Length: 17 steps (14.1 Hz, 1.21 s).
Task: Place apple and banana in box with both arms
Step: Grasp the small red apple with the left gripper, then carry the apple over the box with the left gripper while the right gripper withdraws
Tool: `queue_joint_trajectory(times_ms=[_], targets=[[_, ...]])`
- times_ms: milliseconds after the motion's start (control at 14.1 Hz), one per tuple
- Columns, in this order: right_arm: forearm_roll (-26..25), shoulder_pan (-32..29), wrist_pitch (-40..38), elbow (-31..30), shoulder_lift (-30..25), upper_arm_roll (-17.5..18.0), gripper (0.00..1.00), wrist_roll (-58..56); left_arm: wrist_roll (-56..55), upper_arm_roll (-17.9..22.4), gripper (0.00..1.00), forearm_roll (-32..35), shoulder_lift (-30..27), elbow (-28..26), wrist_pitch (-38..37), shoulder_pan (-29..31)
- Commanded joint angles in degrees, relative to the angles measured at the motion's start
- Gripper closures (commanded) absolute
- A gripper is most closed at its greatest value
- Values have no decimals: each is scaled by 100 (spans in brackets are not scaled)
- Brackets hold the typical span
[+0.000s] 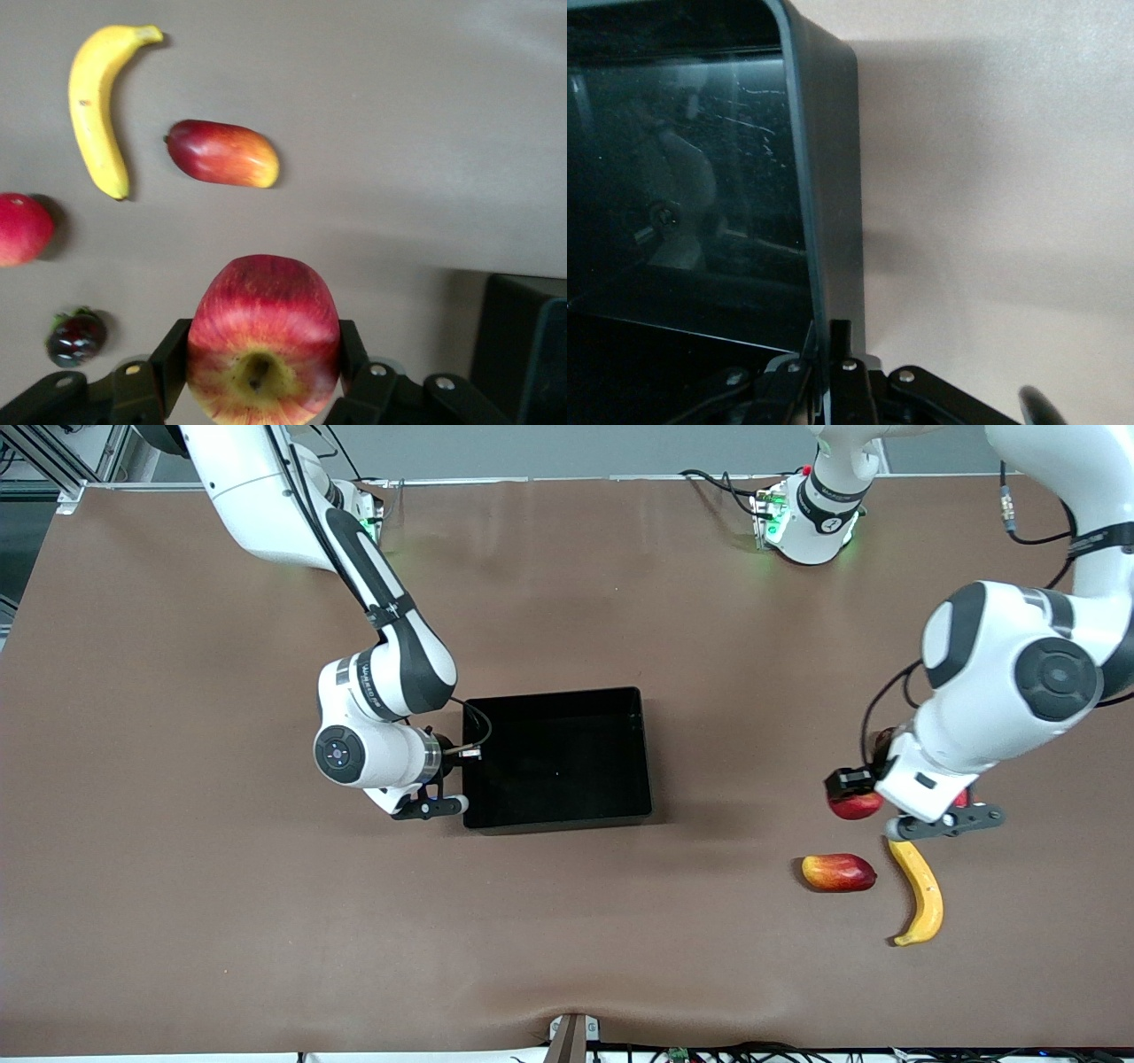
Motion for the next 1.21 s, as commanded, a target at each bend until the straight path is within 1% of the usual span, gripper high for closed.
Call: queue_joint_trajectory(times_ms=[0,213,285,356,427,569,640,711,854,996,1067,1138], targets=[[349,127,85,75,83,-50,100,296,-759,-3,100,36,94,172,-95,-343],[376,285,93,207,109,-59,100,965,-1998,-3,100,27,191,189,-95,-1037],[342,285,94,216,144,-59,41,957,-2411,-3,100,62,244,198,-77,-1134],[306,320,41,233,93,-59,0,966,-2642,-3,100,88,305,198,-42,-1283],[306,407,6,242,40,-76,0,966,-2687,-3,100,80,375,190,-25,-1433],[324,277,-116,295,-135,-85,0,957,-2889,-3,100,80,551,198,2,-1714],[350,189,-405,356,-241,-94,0,957,-2942,-3,100,62,647,250,63,-1768],[341,32,-703,548,-268,-103,0,948,-2969,-3,100,71,796,390,116,-1873],[306,-302,-1738,1153,-295,-94,0,957,-3144,23,100,80,1017,689,125,-2233],[210,-688,-2836,1943,-295,-112,0,931,-3224,23,100,89,1193,795,125,-2339],[44,-917,-3294,2235,-277,-103,0,905,-3285,41,100,89,1193,831,125,-2426],[16,-1206,-3577,2455,-277,-85,0,878,-3268,41,100,89,1219,840,125,-2427]])
